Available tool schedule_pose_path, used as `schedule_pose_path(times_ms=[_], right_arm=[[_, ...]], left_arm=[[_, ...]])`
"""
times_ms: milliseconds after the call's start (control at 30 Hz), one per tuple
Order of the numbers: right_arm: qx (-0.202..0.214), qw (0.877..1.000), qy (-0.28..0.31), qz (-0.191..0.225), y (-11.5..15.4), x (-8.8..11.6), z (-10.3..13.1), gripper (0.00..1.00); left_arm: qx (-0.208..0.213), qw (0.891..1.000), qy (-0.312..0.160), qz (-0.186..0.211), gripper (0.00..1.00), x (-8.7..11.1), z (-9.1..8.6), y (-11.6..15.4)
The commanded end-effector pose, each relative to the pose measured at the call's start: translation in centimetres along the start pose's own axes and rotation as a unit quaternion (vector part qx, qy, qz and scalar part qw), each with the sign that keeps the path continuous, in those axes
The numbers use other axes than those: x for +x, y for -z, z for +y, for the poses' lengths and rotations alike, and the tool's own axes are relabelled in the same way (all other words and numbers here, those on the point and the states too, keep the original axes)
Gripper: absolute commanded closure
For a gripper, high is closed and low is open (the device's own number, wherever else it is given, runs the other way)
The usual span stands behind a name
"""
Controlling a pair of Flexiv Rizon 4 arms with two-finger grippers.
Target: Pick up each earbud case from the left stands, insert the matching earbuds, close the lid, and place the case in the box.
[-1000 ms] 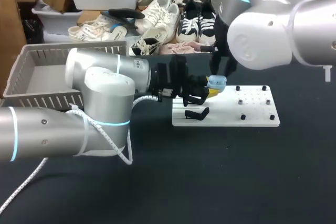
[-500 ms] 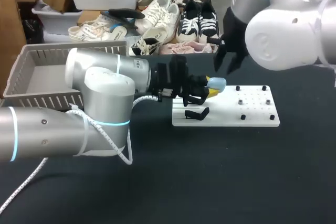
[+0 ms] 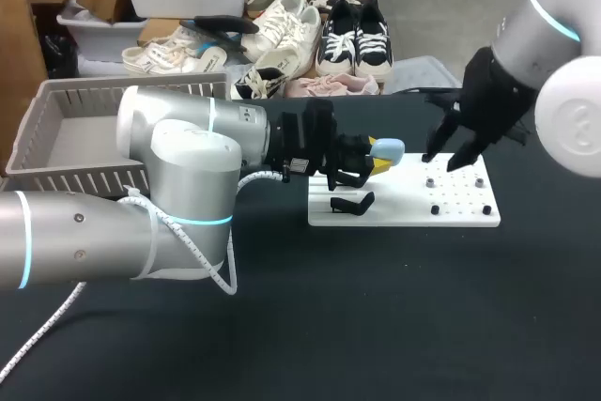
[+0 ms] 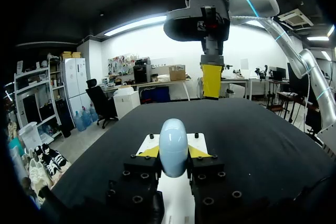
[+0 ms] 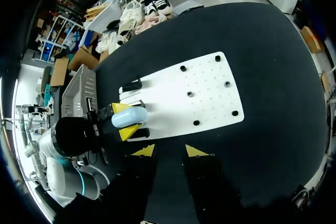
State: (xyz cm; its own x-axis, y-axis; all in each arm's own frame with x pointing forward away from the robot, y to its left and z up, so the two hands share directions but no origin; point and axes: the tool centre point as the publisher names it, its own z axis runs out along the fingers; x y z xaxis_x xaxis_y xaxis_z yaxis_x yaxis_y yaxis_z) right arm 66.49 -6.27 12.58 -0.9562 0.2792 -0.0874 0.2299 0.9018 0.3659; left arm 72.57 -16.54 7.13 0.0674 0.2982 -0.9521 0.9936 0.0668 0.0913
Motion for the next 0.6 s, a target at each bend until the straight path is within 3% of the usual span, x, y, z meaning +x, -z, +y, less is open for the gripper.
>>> schedule_pose_path(times_ms=[33,367,600], right_arm=[[0.001,0.998,-0.007,-0.055,0.1,1.5,-0.2,0.71],[0.007,0.997,-0.041,-0.063,0.1,3.4,-0.5,0.71],[0.012,0.997,-0.050,-0.064,-0.1,3.6,-0.3,0.71]], left_arm=[[-0.014,1.000,-0.003,0.001,1.00,0.4,0.9,1.4],[-0.078,0.997,-0.015,0.015,1.00,0.9,4.2,8.6],[-0.135,0.990,-0.018,0.037,1.00,1.2,5.4,13.8]])
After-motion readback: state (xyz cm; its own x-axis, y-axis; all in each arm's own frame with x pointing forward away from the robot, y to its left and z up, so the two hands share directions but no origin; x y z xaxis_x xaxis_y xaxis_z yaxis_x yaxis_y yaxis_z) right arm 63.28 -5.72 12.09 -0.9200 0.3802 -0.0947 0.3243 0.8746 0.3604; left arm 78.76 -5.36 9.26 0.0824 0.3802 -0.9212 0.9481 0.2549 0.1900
